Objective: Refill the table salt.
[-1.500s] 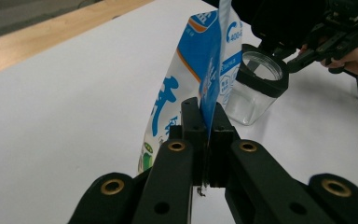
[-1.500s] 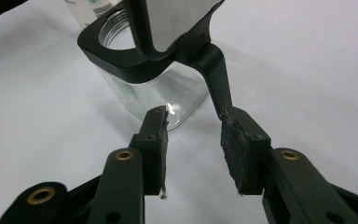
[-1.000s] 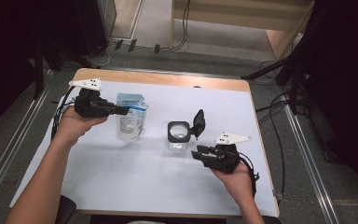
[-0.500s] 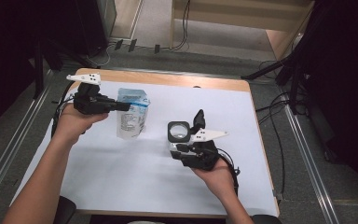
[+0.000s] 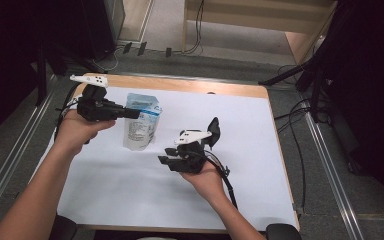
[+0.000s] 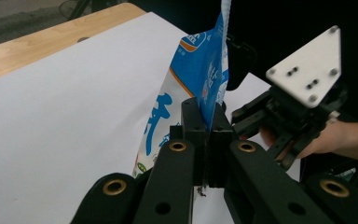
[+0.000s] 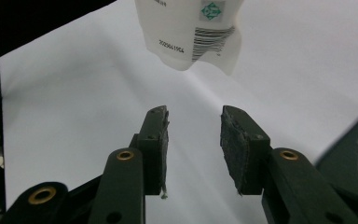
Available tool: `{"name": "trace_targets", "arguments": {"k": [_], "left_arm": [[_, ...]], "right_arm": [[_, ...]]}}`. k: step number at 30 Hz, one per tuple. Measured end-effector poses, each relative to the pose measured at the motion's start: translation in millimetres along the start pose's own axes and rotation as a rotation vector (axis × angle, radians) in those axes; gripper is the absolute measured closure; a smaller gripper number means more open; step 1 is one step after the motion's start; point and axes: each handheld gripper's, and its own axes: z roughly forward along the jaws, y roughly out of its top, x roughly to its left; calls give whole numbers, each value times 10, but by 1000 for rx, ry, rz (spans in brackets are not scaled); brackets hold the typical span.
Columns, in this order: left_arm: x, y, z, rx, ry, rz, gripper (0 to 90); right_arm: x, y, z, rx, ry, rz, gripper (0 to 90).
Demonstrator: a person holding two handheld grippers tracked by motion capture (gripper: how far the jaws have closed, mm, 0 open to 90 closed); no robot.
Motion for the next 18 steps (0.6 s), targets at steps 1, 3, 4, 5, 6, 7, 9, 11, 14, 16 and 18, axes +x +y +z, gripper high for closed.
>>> {"name": "trace_targets", "arguments": {"k": [1, 3, 4, 5, 6, 7, 9, 11, 14, 16, 18], "left_arm": [[-19, 18, -1, 0, 1, 0, 900], [-58, 58, -3, 4, -2, 3, 900], [-74, 79, -4, 8, 0, 9, 900], [-95, 99, -3, 9, -1, 11, 900], [-107, 118, -5, 15, 1, 14, 900], [-119, 134, -3, 14, 0, 10, 900], [-150, 163, -5, 19, 1, 15, 900], [-188, 184, -8, 18, -3, 20, 900], [-234, 207, -19, 16, -8, 22, 900], [-252, 222, -26, 17, -13, 21, 900], [-277, 239, -34, 20, -24, 22, 900]], "right_arm": [[9, 12, 40, 4, -7, -8, 622], [33, 33, 108, 10, -7, -11, 615], [43, 42, 134, 5, -9, -19, 615], [54, 52, 153, 2, -12, -16, 613], [55, 59, 173, 0, -12, -13, 606], [55, 64, 195, -4, -14, -3, 605], [55, 65, 244, -3, -18, 2, 587], [66, 59, 290, -1, -17, 5, 577], [76, 49, 345, -7, -28, 5, 570], [82, 44, 372, -20, -36, 1, 556], [92, 41, 408, -29, -47, -5, 536]]}}
